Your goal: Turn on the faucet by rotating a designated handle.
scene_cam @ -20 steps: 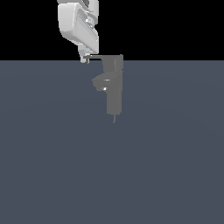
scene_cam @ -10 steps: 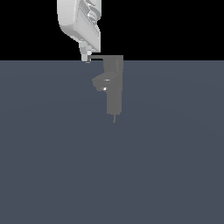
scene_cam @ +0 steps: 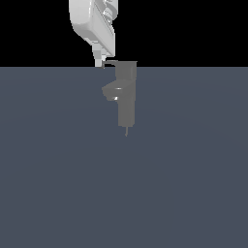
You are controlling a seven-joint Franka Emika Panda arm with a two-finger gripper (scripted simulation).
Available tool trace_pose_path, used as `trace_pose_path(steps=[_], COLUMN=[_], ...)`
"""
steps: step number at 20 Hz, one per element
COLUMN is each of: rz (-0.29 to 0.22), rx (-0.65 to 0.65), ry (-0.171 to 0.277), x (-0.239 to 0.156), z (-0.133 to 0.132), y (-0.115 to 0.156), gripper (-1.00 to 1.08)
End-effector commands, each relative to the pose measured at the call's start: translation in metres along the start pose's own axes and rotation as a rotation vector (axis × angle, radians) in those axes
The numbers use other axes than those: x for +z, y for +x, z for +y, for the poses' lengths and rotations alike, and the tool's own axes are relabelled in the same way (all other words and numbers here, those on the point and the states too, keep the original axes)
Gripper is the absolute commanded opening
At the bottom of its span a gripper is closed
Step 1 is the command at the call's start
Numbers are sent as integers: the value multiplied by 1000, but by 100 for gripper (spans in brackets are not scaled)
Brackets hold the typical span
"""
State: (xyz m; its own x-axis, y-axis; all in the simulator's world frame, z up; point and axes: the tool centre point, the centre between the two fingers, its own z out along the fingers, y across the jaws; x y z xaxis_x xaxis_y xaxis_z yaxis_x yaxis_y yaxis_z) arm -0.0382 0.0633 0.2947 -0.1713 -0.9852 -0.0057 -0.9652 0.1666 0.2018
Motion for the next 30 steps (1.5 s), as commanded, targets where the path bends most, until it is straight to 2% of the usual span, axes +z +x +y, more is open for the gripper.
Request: trace_pose_path(steps=[1,12,13,14,30], rz=[-1,-3,-3,0,-1], rx=[28,34,34,1,21], ry=[2,6,6,-1,3], x=[-2,-4,-4,-1,-3], z=[-3,2,2,4,-42], y=[31,104,104,79,141], gripper=[-100,-100,-100,-100,-100])
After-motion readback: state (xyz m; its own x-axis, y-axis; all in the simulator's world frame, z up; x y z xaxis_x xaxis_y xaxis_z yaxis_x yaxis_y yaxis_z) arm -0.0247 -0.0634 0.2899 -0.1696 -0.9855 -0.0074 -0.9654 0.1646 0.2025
